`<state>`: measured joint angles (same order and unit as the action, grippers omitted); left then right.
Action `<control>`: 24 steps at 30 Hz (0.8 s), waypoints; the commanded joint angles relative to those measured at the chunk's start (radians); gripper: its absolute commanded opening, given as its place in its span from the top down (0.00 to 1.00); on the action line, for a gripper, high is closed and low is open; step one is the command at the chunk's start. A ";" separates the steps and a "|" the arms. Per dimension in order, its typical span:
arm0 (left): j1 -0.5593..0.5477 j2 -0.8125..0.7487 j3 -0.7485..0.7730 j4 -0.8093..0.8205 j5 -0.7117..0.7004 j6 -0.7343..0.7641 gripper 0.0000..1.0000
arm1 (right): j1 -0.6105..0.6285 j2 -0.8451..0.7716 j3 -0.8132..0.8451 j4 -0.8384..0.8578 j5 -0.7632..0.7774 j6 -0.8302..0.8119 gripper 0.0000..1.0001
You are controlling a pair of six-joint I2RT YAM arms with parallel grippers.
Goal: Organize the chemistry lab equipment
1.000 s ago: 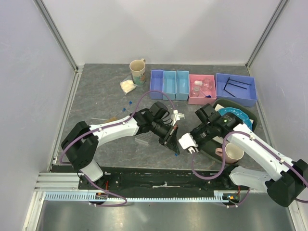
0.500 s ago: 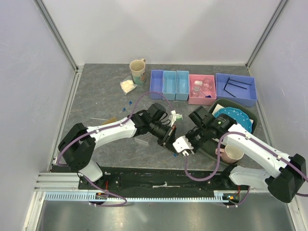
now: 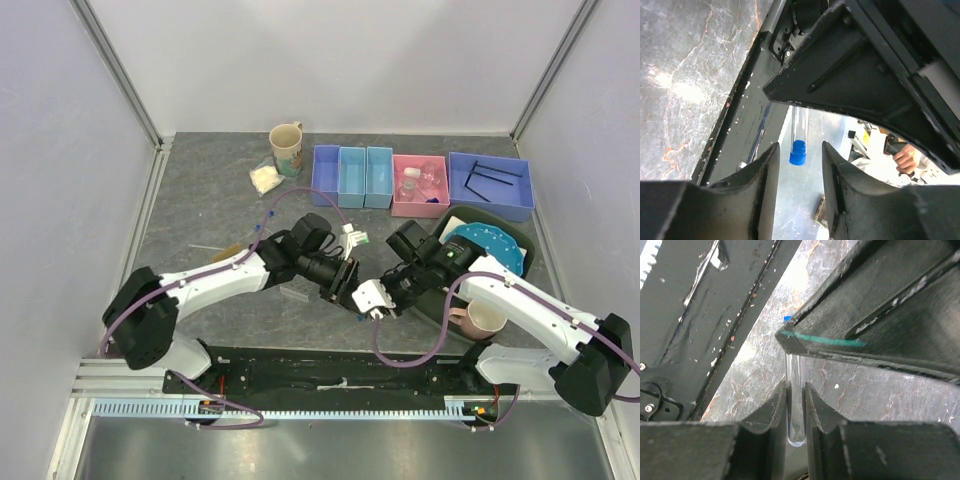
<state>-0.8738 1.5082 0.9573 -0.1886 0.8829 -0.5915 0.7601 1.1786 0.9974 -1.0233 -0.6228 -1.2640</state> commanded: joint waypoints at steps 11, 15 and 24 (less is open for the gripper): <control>0.079 -0.538 -0.292 0.371 -0.450 -0.143 0.35 | -0.214 -0.074 -0.064 0.464 -0.518 0.761 0.90; 0.078 -0.594 -0.408 0.622 -0.528 -0.240 0.22 | -0.229 -0.057 -0.129 0.827 -0.483 1.147 0.90; 0.076 -0.579 -0.419 0.744 -0.671 -0.257 0.21 | -0.243 -0.007 -0.243 1.267 -0.479 1.598 0.90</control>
<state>-0.7940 0.9215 0.5335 0.4107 0.3244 -0.7994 0.5205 1.1645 0.7742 -0.0078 -1.0672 0.1066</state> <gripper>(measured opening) 0.794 0.225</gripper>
